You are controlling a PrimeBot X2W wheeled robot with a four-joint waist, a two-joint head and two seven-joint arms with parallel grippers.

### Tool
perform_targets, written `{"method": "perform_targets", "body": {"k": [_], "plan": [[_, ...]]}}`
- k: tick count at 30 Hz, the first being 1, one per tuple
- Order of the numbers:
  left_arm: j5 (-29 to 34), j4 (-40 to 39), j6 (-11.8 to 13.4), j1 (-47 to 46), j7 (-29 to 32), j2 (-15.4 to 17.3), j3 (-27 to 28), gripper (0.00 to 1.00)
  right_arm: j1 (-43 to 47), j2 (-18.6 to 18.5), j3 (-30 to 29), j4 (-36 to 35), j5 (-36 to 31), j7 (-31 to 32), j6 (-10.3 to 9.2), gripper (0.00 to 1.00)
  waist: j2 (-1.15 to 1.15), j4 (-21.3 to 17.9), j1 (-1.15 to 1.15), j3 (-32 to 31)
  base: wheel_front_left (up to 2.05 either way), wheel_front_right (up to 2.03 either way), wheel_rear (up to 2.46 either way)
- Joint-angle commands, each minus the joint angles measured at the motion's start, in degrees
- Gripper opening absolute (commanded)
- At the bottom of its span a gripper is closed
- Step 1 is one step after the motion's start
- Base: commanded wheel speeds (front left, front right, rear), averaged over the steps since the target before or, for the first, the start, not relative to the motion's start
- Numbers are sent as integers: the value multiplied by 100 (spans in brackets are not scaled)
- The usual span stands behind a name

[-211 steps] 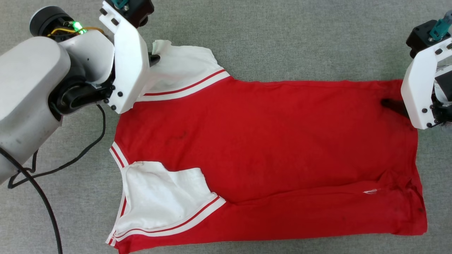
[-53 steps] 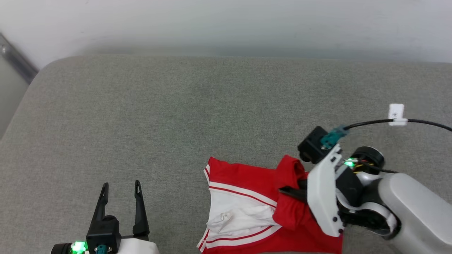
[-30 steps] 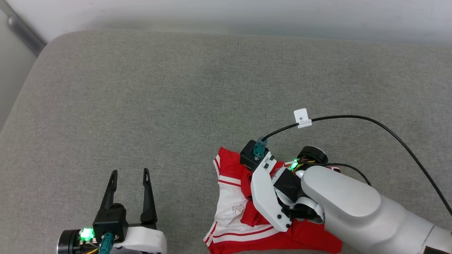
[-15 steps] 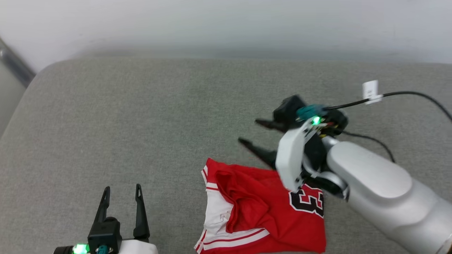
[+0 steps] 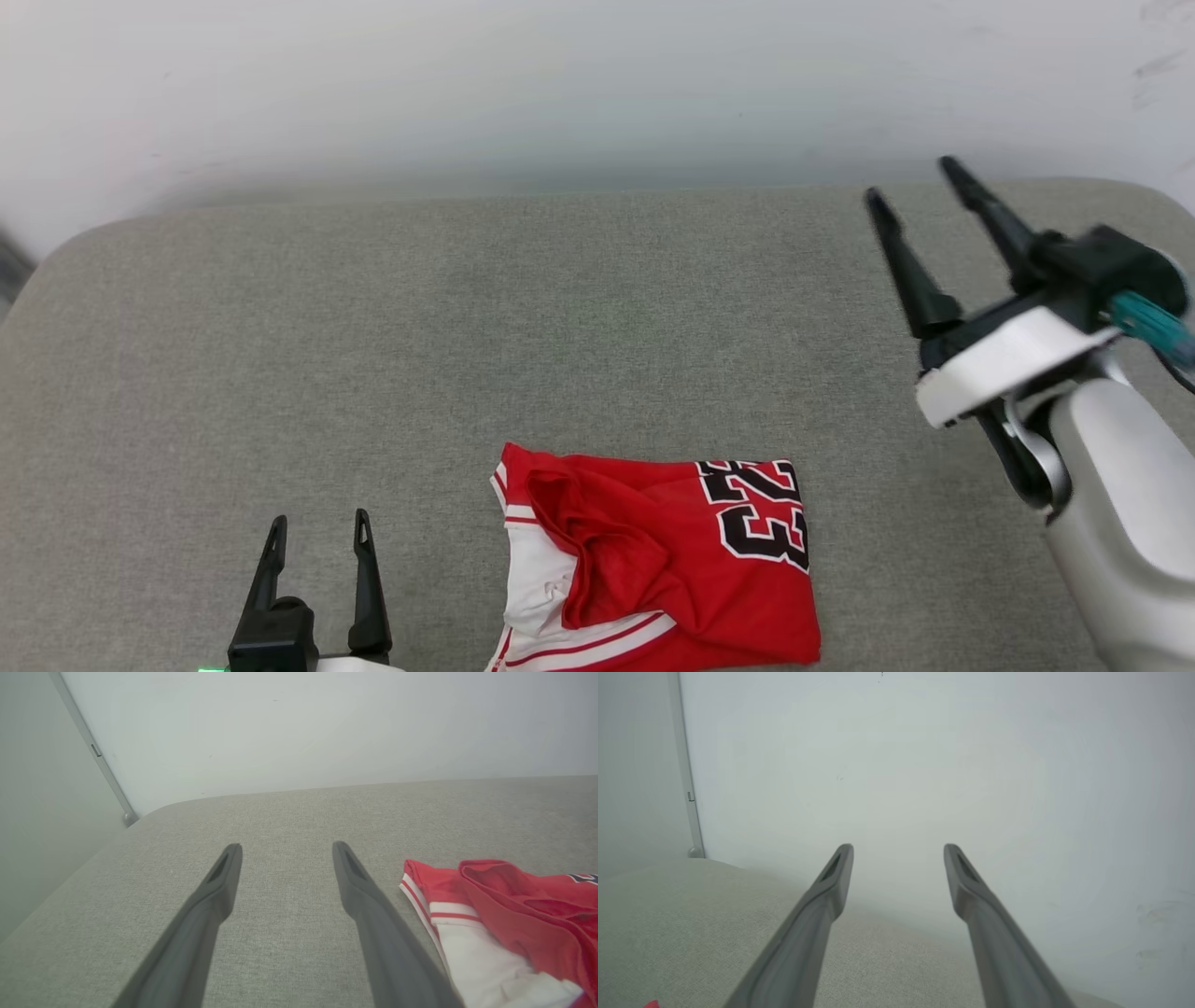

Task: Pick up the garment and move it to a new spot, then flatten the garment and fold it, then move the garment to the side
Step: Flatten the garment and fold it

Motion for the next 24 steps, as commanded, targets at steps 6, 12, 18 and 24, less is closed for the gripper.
{"method": "perform_targets", "body": {"k": [6,12,18,24], "plan": [[39,-53,-27,94,-27,45,-33,100,1644,667,-1716,-1513,-1021,-19,-4,100,0,-108,0,-64,0,0,0],[51,-64,-12,118,-27,56,-47,100,2837,1111,-2324,-2269,-1407,-20,-3,100,0,-161,0,-158,0,0,0],[28,-100,-37,230,-27,72,-55,100,3684,1374,-2568,-2566,-1499,-20,-3,100,0,-168,0,-262,0,0,0],[24,-145,-58,331,-27,85,-75,100,4292,1528,-2571,-2762,-1558,-21,-3,100,0,-152,0,-343,0,0,0]]}}
